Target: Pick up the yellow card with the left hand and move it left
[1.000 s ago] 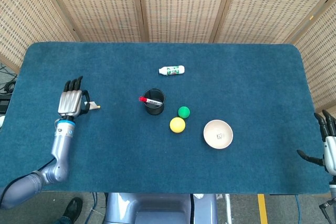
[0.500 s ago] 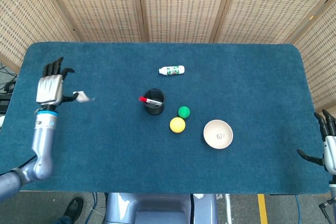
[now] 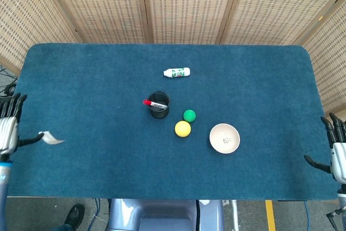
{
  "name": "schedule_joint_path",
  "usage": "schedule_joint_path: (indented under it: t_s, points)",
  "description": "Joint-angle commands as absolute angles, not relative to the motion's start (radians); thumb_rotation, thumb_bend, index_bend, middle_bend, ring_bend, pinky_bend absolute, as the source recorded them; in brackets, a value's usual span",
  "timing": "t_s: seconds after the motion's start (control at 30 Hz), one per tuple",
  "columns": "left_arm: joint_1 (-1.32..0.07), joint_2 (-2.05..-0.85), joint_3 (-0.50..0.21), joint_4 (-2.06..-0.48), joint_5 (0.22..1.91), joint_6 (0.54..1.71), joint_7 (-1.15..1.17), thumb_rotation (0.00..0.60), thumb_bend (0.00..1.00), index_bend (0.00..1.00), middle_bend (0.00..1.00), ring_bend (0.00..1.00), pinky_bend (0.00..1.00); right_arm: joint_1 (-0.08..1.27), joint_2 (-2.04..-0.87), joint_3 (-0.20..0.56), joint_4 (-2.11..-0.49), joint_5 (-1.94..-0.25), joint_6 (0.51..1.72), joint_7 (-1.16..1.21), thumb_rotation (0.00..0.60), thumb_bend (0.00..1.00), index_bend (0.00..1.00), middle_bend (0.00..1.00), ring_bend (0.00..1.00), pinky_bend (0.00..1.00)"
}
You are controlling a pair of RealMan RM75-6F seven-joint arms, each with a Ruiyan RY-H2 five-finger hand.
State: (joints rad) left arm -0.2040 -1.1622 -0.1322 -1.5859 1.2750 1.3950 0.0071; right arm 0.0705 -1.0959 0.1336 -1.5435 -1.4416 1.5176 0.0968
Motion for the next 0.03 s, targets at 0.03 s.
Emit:
schedule_joint_path:
  t_s: [0.03]
  points:
    - [-0.131, -1.112, -0.058, -1.623, 1.339, 1.453, -0.038, 0.600, 0.00, 0.00, 0.00, 0.00, 0.00, 0.063, -1.097, 0.132, -1.550, -1.452, 1.535, 0.090, 0.600, 0.00, 0.00, 0.00, 0.00, 0.00]
